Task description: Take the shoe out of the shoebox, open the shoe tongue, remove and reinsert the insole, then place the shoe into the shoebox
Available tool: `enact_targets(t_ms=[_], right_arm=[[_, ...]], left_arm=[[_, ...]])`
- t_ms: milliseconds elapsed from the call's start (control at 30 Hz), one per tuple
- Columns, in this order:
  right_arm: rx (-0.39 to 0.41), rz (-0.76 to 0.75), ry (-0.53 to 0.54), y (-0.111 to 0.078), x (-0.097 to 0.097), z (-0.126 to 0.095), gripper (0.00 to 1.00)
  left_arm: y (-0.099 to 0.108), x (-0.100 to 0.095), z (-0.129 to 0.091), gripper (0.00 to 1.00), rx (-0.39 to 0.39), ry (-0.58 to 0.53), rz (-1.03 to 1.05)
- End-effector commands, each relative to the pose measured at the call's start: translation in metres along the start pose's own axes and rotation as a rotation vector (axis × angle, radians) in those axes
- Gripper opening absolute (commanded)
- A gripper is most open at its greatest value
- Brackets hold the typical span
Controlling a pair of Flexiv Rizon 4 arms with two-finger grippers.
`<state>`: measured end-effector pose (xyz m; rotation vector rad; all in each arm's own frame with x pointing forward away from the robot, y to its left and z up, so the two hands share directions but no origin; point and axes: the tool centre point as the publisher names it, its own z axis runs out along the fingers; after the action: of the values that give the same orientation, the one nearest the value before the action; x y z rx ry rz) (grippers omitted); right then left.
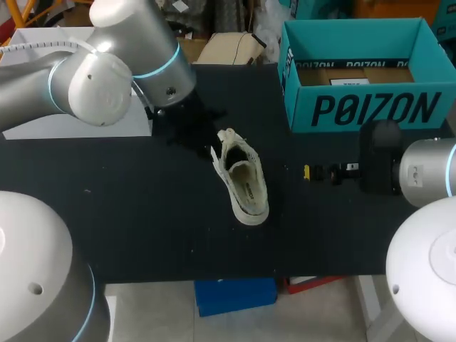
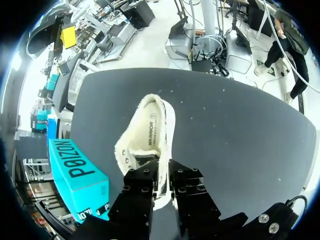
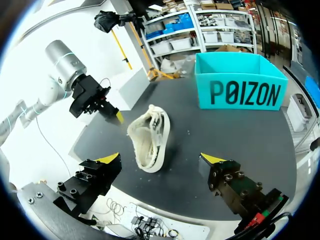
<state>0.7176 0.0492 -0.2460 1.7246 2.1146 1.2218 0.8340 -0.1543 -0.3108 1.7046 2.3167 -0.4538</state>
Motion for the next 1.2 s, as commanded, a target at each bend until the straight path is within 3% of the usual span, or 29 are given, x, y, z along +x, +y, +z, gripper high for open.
enact_targets(t_ms=[33,67,100,700,1033,1200], right_arm=[[0.002,0.001,0.003,0.000,-0.001,0.001,1.00],[0.002,0.001,0.003,0.000,-0.001,0.001,1.00],[0.002,0.001,0.003,0.000,-0.001,0.001,1.00],[0.002,0.001,0.003,0.000,-0.001,0.001,1.00],[0.002,0.001,0.003,0.000,-0.001,0.001,1.00],[0.002,0.001,0.003,0.000,-0.001,0.001,1.00]], left_arm=[[0.000,0.001,0.000,0.22,0.002,-0.007,-0.002],[0.000,0.001,0.001,0.05,0.003,-0.008,-0.003],[0.001,0.000,0.002,0.00,0.004,-0.008,-0.003],[0.020,-0.034,0.036,0.00,0.030,0.010,0.019],[0.013,-0.036,0.071,0.00,0.095,0.041,0.020],[0.012,-0.036,0.075,0.00,0.108,0.044,0.021]])
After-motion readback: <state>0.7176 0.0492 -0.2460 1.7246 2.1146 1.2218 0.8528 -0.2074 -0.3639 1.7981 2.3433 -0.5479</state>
